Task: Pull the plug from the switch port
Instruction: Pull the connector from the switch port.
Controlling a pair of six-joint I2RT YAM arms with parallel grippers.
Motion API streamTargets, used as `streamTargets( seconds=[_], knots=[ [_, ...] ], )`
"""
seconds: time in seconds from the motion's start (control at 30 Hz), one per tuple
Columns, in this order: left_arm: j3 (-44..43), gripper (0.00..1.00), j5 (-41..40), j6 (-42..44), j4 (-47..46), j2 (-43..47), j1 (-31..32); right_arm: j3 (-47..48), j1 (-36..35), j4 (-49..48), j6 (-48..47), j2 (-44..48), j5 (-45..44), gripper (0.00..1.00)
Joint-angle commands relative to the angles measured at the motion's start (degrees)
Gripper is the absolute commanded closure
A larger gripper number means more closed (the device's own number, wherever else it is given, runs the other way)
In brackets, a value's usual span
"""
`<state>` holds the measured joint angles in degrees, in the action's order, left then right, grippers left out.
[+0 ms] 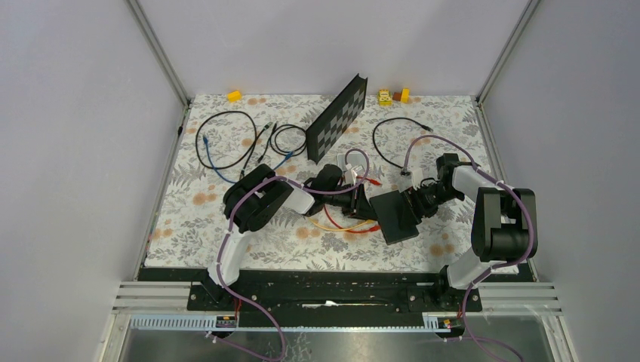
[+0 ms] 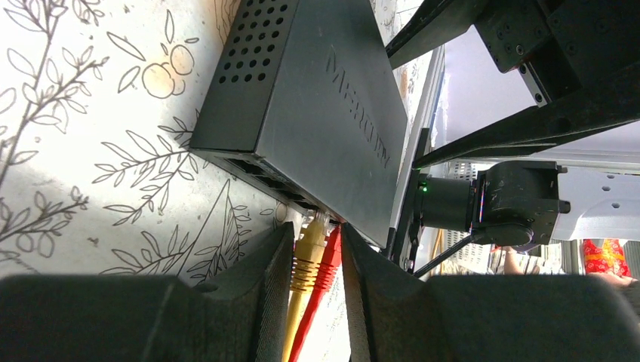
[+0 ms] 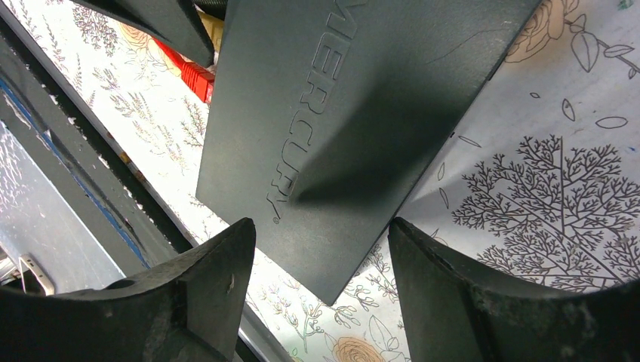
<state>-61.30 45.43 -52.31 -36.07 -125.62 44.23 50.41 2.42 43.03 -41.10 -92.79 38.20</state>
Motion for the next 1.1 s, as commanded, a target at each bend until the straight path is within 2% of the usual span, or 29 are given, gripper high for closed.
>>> streamTargets(
  seconds=[0.0,0.17,0.47,1.07],
  knots=[
    [1.20,0.67,-0.16,1.94,3.12,-0.62,1.04,1.27,-0.22,1.49,0.32,-0.03,2.43,0.29],
    [1.85,0.66,0.47,1.77,2.22,-0.33,1.04,1.68,-0.22,1.59,0.52,-0.17,2.84,0.29],
    [3.33,0.62,4.09,-1.93,-5.94,-0.78,1.04,1.98,-0.22,1.54,0.98,-0.89,4.08,0.30],
    [1.42,0.74,1.51,0.61,-0.40,-0.88,1.39,2.06,-0.22,1.23,1.22,-0.73,3.96,0.30]
  ],
)
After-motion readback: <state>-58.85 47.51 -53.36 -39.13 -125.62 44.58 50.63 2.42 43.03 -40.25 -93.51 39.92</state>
